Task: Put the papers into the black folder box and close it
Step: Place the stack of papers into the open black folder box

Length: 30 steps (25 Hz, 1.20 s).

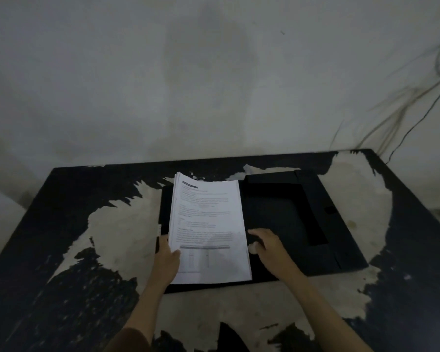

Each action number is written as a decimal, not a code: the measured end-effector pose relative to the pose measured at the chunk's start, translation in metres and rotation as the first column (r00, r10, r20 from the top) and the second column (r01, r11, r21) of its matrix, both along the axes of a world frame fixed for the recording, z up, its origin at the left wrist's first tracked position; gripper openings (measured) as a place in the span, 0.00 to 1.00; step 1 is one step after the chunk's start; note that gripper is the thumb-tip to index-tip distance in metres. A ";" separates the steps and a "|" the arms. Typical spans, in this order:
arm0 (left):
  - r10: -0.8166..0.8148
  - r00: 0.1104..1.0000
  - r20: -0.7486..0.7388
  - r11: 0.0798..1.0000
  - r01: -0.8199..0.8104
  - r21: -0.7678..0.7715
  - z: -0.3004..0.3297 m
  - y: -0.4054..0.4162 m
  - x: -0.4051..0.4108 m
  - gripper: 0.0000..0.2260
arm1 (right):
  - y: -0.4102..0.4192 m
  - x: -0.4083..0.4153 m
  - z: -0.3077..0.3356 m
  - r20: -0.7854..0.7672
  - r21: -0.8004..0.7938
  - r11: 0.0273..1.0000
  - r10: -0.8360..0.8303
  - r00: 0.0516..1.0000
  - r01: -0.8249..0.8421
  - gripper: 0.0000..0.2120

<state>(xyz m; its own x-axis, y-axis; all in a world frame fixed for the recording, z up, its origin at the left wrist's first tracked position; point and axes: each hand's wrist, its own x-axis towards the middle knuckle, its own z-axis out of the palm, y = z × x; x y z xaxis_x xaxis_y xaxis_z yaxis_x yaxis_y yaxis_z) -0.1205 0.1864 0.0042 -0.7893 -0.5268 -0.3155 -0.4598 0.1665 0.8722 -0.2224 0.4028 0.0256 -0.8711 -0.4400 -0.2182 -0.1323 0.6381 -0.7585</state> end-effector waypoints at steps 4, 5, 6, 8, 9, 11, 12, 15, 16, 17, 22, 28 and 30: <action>0.008 1.000 0.025 1.000 -0.009 0.014 -0.003 0.005 -0.004 0.19 | 0.063 -0.012 -0.013 -0.002 0.594 0.795 0.160 0.987 -0.128 0.32; 0.008 1.000 0.029 1.000 -0.008 0.024 -0.004 0.008 -0.005 0.19 | 0.072 -0.012 -0.016 0.043 0.613 0.777 0.151 0.988 -0.145 0.35; 0.006 0.999 0.033 0.999 -0.007 0.037 -0.004 0.010 -0.007 0.20 | 0.079 -0.012 -0.020 0.062 0.603 0.781 0.157 0.986 -0.163 0.39; 0.003 0.999 0.036 0.999 -0.005 0.054 -0.005 0.015 -0.010 0.20 | 0.085 -0.010 -0.030 0.043 0.569 0.803 0.185 0.982 -0.177 0.48; 0.002 0.999 0.037 0.998 -0.005 0.059 -0.005 0.017 -0.012 0.19 | 0.085 -0.009 -0.036 0.015 0.556 0.813 0.197 0.980 -0.172 0.52; -0.003 0.999 0.041 0.998 0.000 0.069 -0.006 0.020 -0.016 0.19 | 0.086 -0.008 -0.045 -0.033 0.551 0.822 0.195 0.980 -0.145 0.54; -0.006 0.999 0.045 0.997 0.002 0.074 -0.006 0.021 -0.017 0.19 | 0.087 -0.008 -0.047 -0.043 0.545 0.827 0.191 0.981 -0.137 0.53; -0.004 0.998 0.057 0.996 -0.001 0.090 -0.009 0.023 -0.017 0.20 | 0.086 -0.007 -0.045 -0.057 0.545 0.829 0.182 0.982 -0.122 0.54; -0.004 0.998 0.056 0.995 -0.001 0.095 -0.009 0.024 -0.015 0.20 | 0.085 -0.007 -0.045 -0.062 0.548 0.828 0.180 0.982 -0.117 0.55; -0.003 0.999 0.052 0.995 -0.002 0.098 -0.010 0.024 -0.013 0.20 | 0.083 -0.006 -0.044 -0.062 0.549 0.827 0.179 0.982 -0.116 0.55; -0.027 0.999 0.035 0.994 0.023 0.103 -0.007 0.023 -0.007 0.19 | 0.070 0.002 -0.045 -0.087 0.533 0.843 0.139 0.986 -0.072 0.42; -0.044 0.996 0.077 0.995 0.037 0.096 -0.004 0.022 -0.014 0.19 | 0.062 0.005 -0.049 -0.101 0.530 0.846 0.131 0.986 -0.058 0.42; -0.063 0.994 0.087 0.993 0.053 0.105 -0.002 0.028 -0.020 0.19 | 0.059 0.008 -0.051 -0.119 0.534 0.844 0.132 0.984 -0.049 0.43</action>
<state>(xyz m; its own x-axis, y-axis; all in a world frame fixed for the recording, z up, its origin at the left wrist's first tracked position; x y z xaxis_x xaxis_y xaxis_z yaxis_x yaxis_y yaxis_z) -0.1407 0.2148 0.0025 -0.7833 -0.4424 -0.4367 -0.5298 0.1077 0.8413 -0.2149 0.4617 -0.0254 -0.8731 -0.3727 -0.3142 -0.2904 0.9154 -0.2788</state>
